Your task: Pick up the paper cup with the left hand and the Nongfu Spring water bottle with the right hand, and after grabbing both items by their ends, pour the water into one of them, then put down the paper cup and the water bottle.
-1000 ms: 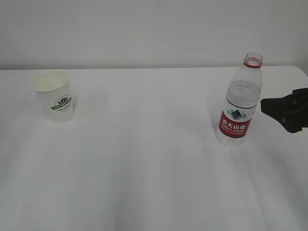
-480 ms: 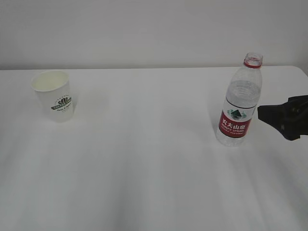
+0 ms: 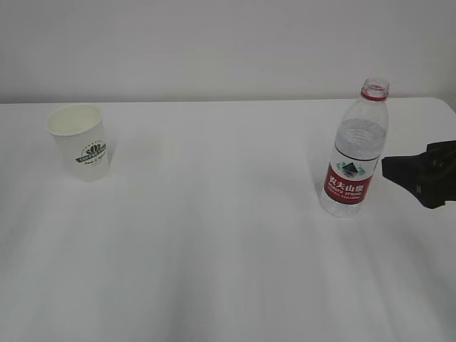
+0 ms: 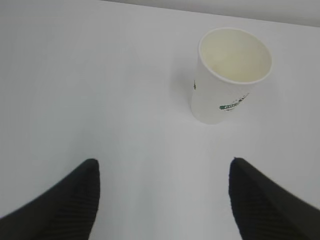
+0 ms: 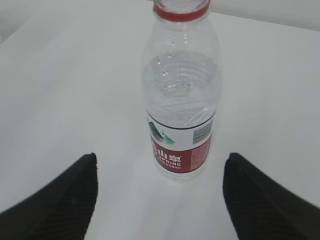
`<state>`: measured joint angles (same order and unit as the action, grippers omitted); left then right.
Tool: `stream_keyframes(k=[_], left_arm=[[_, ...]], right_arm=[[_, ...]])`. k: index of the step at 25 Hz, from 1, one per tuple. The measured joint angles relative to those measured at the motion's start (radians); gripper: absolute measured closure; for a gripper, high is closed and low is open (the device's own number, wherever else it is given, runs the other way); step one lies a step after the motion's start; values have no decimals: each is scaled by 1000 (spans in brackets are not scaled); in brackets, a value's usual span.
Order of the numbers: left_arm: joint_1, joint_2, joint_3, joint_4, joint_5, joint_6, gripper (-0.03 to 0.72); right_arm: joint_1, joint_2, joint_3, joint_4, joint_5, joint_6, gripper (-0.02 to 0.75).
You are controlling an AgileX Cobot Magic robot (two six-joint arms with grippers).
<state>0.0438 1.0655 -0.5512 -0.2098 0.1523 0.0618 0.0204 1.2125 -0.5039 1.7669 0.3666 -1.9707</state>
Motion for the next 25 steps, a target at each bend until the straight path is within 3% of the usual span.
stream_keyframes(k=[25], left_arm=[[0,0,0,-14,2,0,112]], right_arm=[[0,5,0,0,25,-5,147]])
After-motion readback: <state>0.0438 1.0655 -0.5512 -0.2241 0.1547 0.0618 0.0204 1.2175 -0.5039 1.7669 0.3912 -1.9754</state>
